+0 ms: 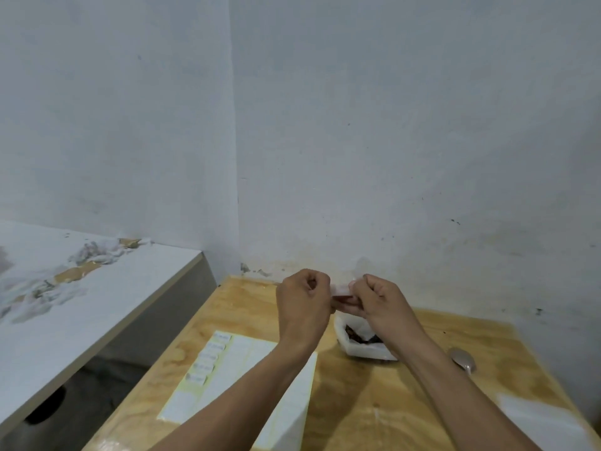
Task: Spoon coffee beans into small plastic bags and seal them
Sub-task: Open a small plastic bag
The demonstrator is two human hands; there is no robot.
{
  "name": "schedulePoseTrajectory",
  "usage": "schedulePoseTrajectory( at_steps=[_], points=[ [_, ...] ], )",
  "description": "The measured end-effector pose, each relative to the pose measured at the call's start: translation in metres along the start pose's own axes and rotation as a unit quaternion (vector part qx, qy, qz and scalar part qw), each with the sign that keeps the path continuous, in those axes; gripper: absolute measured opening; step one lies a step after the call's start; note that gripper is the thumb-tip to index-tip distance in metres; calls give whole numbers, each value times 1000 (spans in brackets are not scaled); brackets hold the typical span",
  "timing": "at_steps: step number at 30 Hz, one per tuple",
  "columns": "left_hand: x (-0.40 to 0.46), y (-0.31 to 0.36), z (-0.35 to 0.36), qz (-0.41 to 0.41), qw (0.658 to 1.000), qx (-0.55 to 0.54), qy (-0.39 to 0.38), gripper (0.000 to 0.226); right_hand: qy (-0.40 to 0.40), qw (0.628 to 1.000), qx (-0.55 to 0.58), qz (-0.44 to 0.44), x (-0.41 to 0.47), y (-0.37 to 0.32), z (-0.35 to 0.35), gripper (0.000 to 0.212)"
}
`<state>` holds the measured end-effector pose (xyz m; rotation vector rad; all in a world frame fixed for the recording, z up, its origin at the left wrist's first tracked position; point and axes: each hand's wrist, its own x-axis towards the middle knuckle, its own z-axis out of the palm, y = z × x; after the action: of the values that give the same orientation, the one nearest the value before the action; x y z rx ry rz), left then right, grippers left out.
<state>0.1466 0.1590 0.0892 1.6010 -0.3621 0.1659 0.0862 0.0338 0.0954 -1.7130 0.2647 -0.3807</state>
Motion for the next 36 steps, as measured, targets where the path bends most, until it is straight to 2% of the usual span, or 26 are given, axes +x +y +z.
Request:
schedulePoseTrajectory(
  at_steps=[3, 5, 7, 9, 10, 11, 13, 15, 18, 21, 23, 26, 29, 30, 34, 36],
  points=[
    [-6, -4, 5, 113, 991, 70, -12, 24, 79, 996, -47, 21, 3, -5, 3, 24],
    [-13, -7, 6, 245, 958, 145, -36, 20, 106, 992, -63, 35, 9, -12, -3, 22],
    [-14, -11, 4, 355, 913, 196, -36, 18, 79, 995, -61, 30, 13, -18, -14, 25],
    [-8, -13, -2, 398, 893, 199, -64, 22, 37, 998, -49, 11, 14, -20, -25, 37],
    [-2, -13, -4, 391, 891, 209, -101, 39, 19, 999, -29, 4, 13, -21, -28, 43],
    [4, -14, -7, 374, 883, 235, -158, 66, 6, 1000, -18, -5, 12, -22, -31, 46],
    [19, -11, -11, 348, 849, 300, -260, 116, -32, 999, -31, -30, 11, -21, -35, 51],
    [30, -8, -9, 346, 822, 335, -303, 135, -90, 994, -51, -32, 12, -18, -38, 55],
    [36, -11, -3, 338, 818, 356, -300, 121, -85, 989, -118, -35, 14, -16, -39, 45],
    [37, -18, -2, 363, 795, 409, -264, 98, -24, 973, -227, -34, 19, -10, -38, 49],
    [37, -22, -2, 354, 794, 419, -261, 89, 18, 962, -270, -23, 24, -3, -37, 47],
    [41, -26, -2, 350, 798, 420, -253, 84, 90, 962, -258, -14, 25, 2, -36, 19],
    [48, -28, -4, 351, 801, 426, -233, 87, 138, 963, -217, -73, 22, 1, -46, 19],
    [49, -28, -3, 353, 802, 425, -229, 88, 116, 968, -206, -80, 21, -4, -49, 15],
    [45, -25, 6, 399, 783, 420, -226, 93, -57, 975, -215, -28, 24, -10, -55, 8],
    [42, -24, 11, 404, 782, 418, -226, 98, -98, 984, -146, -13, 25, -9, -55, 9]
  ],
)
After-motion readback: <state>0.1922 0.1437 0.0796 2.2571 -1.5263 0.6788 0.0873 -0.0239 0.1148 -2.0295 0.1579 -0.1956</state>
